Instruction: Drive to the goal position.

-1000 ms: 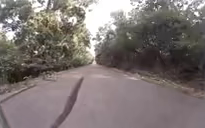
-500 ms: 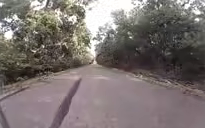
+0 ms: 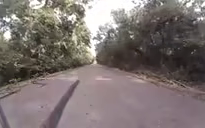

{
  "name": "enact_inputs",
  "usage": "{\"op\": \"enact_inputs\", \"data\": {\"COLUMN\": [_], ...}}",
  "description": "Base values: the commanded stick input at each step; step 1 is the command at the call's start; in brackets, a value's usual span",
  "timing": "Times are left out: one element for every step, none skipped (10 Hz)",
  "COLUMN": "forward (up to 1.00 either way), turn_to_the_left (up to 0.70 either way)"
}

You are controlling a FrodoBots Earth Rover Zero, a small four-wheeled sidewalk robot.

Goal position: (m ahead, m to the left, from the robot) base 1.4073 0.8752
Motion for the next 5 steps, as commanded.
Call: {"op": "enact_inputs", "data": {"forward": [0.70, 0.70, 0.70, 0.70, 0.70], "turn_to_the_left": [0.00, 0.00, 0.00, 0.00, 0.00]}}
